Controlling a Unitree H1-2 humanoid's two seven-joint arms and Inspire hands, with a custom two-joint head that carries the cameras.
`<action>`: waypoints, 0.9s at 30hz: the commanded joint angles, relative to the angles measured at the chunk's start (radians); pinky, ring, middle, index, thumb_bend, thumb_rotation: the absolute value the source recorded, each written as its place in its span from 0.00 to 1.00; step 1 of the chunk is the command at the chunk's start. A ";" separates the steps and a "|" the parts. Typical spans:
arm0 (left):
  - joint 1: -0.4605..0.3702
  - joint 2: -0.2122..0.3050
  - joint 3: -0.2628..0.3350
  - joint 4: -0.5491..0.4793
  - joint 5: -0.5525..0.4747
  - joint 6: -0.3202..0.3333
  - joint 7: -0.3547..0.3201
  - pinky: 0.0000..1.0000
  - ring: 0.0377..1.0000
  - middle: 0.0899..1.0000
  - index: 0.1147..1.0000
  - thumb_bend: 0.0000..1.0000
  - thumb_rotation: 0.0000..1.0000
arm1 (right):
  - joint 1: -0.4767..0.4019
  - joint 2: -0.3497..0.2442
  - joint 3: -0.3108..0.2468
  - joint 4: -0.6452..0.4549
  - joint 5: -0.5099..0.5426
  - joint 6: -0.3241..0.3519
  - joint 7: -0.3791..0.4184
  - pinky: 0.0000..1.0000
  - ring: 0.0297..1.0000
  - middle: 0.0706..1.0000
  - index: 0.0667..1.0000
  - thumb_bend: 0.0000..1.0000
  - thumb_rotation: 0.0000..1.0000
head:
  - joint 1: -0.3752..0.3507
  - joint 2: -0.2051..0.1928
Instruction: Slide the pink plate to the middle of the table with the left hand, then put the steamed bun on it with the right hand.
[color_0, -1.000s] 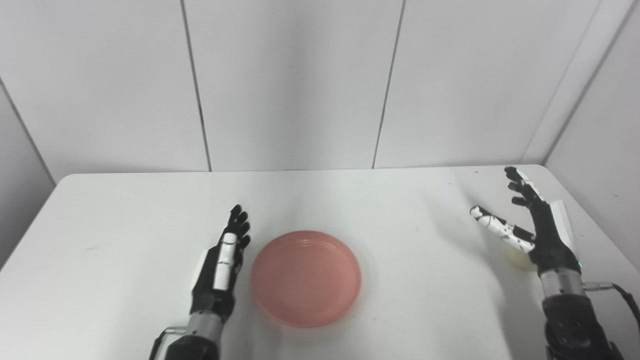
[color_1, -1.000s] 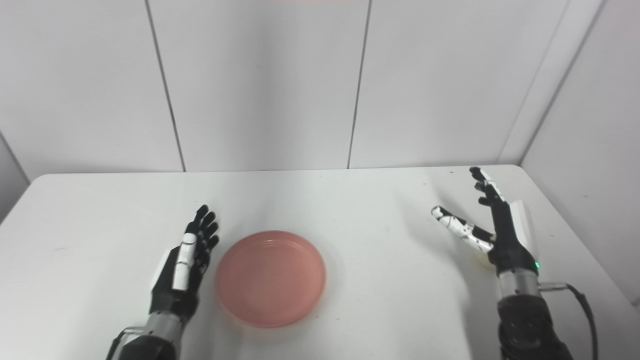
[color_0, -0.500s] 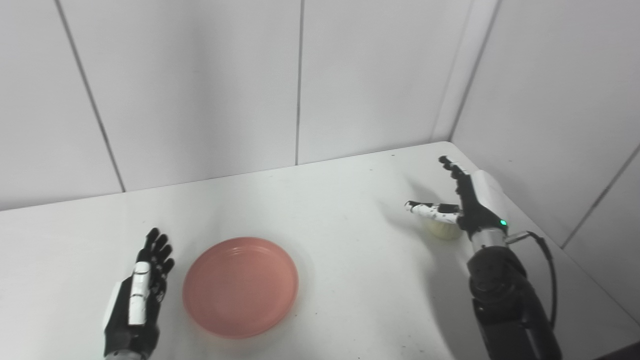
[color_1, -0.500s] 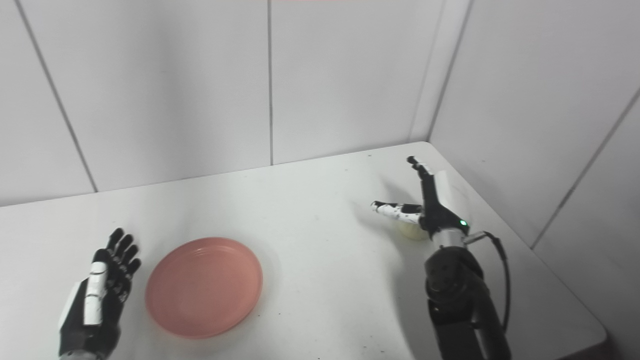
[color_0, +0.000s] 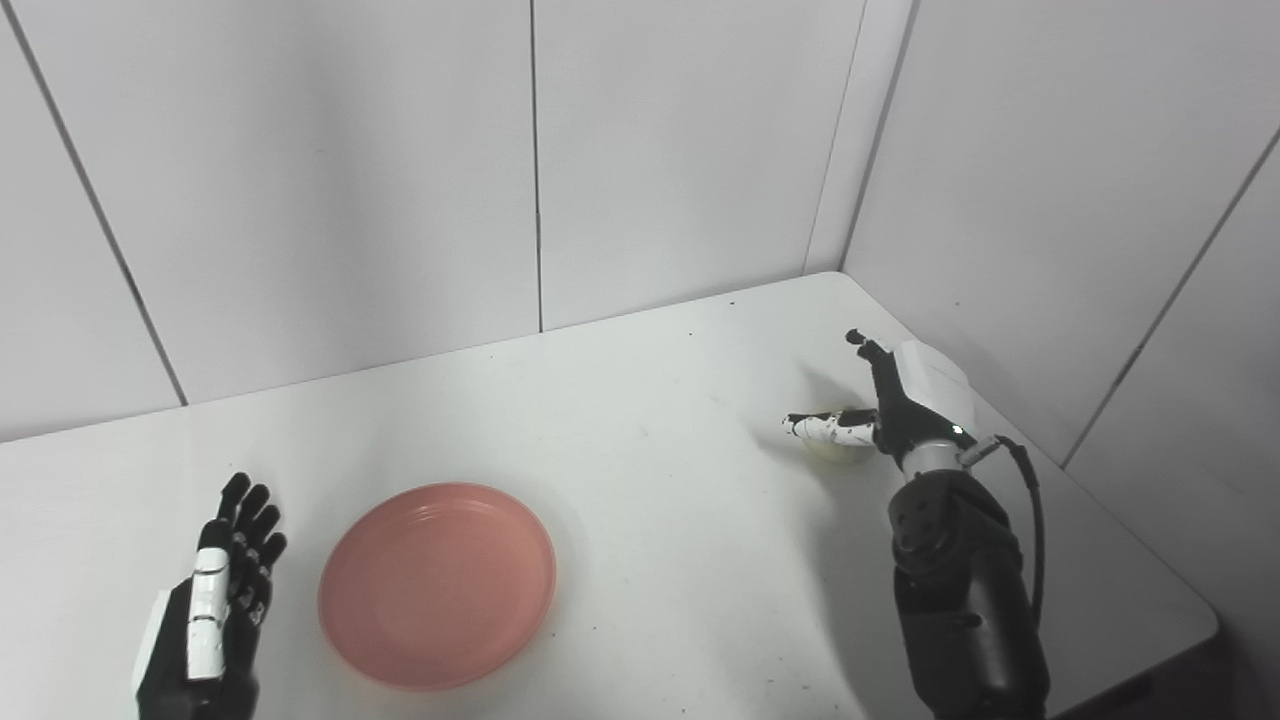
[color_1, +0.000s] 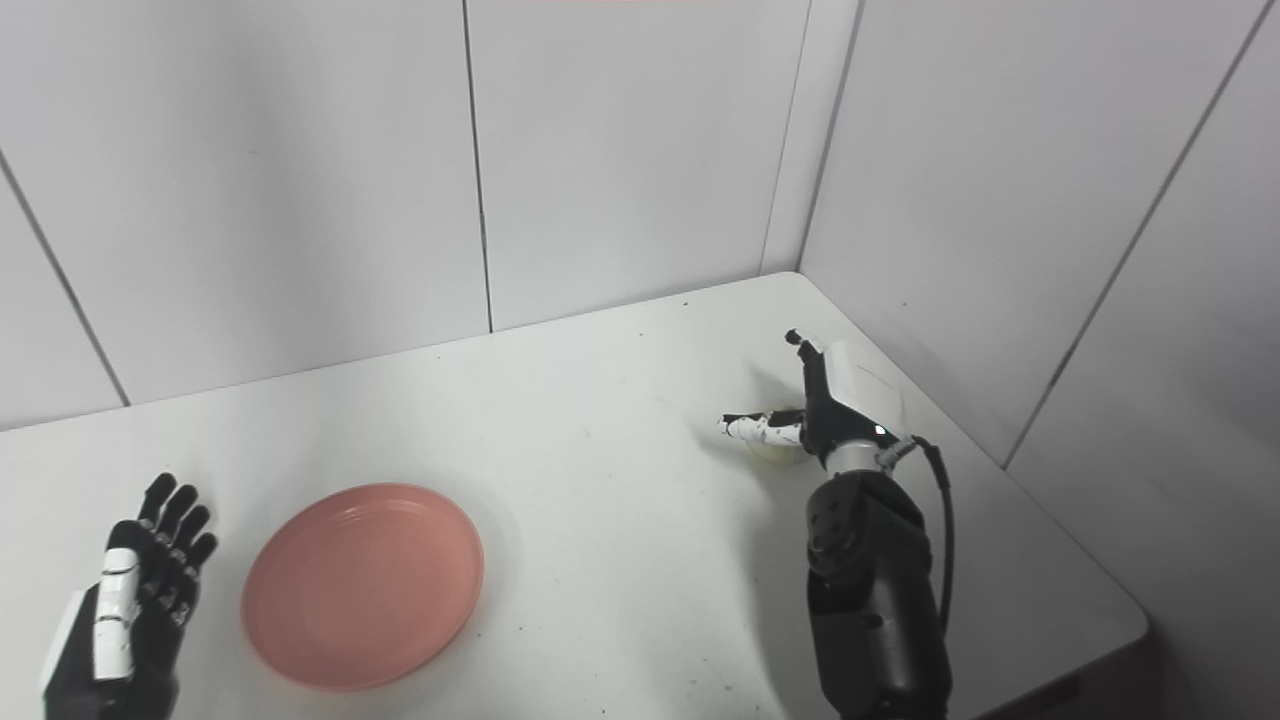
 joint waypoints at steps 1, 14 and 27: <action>0.031 0.019 0.007 0.018 0.002 -0.014 -0.008 1.00 1.00 1.00 1.00 0.56 1.00 | -0.039 -0.017 -0.027 0.006 -0.041 -0.004 0.011 0.77 0.83 0.84 0.84 0.86 0.38 | 0.000 0.001; 0.046 0.023 -0.008 -0.026 0.001 0.019 -0.012 1.00 1.00 1.00 1.00 0.55 1.00 | -0.029 -0.036 -0.016 0.103 0.002 -0.004 -0.053 0.37 0.44 0.51 0.84 0.84 0.30 | 0.011 0.014; 0.054 0.008 -0.011 -0.058 0.003 0.044 -0.002 1.00 1.00 1.00 1.00 0.58 1.00 | -0.001 -0.082 0.057 0.158 0.080 -0.004 -0.154 0.15 0.18 0.26 0.74 0.80 0.09 | 0.031 0.026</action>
